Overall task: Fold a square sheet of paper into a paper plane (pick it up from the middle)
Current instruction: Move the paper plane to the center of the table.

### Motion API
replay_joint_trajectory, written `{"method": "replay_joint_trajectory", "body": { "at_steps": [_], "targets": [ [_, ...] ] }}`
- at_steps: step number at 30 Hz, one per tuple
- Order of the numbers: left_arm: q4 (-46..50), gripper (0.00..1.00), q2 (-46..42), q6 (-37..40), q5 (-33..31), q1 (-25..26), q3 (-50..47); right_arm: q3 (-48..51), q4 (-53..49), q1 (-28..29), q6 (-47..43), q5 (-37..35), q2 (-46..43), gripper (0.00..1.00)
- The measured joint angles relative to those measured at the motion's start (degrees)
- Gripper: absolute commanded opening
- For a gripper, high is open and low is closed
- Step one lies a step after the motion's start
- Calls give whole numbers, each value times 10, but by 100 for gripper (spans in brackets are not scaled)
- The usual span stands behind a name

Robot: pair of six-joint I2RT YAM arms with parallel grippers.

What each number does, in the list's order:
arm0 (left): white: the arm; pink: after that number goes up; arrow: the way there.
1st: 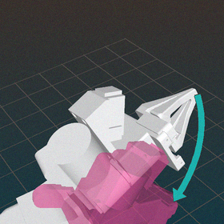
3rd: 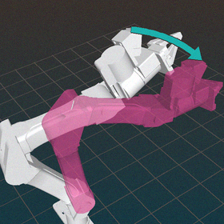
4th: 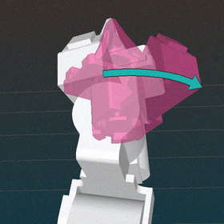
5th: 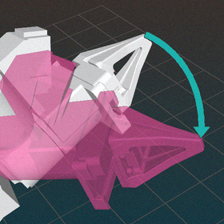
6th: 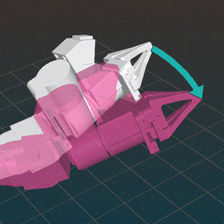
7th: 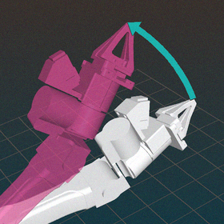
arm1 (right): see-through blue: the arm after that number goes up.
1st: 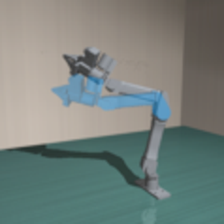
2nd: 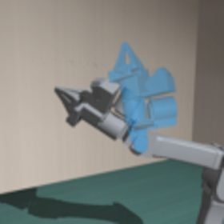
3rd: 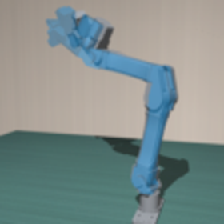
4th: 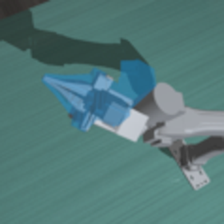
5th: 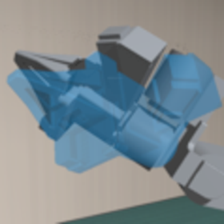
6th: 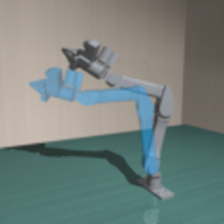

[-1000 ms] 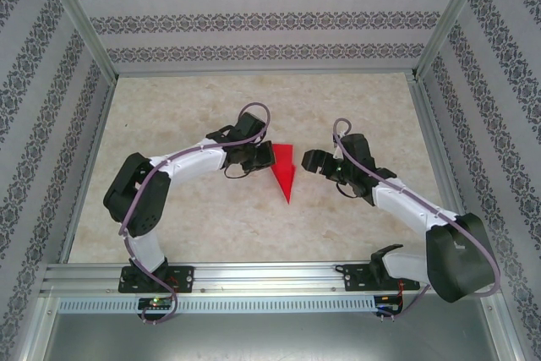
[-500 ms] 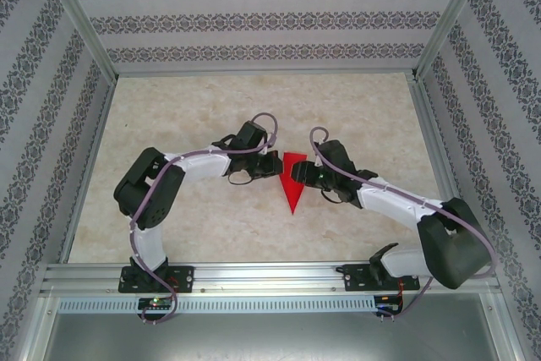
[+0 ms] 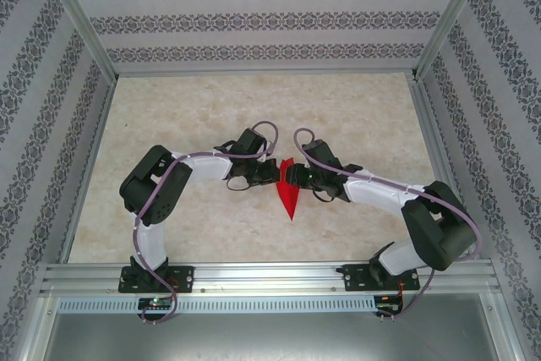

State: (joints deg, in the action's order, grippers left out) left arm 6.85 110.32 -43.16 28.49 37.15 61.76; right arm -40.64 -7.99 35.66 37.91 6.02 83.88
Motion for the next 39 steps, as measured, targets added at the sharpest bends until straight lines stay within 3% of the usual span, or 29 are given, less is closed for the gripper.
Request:
{"method": "replay_joint_trajectory", "body": {
  "at_steps": [4, 10, 23, 39],
  "targets": [
    [0, 0, 0, 1, 0, 0, 0, 0, -7, 4, 0, 0, 1, 37],
    [0, 0, 0, 0, -1, -2, 0, 0, -19, 12, 5, 0, 6, 46],
    [-7, 0, 0, -3, -3, -4, -9, 0, -20, 48, 47, 10, 22, 48],
    [-13, 0, 0, -5, -3, -4, -11, 0, -61, 90, 103, -34, 22, 43]
  ]
}}
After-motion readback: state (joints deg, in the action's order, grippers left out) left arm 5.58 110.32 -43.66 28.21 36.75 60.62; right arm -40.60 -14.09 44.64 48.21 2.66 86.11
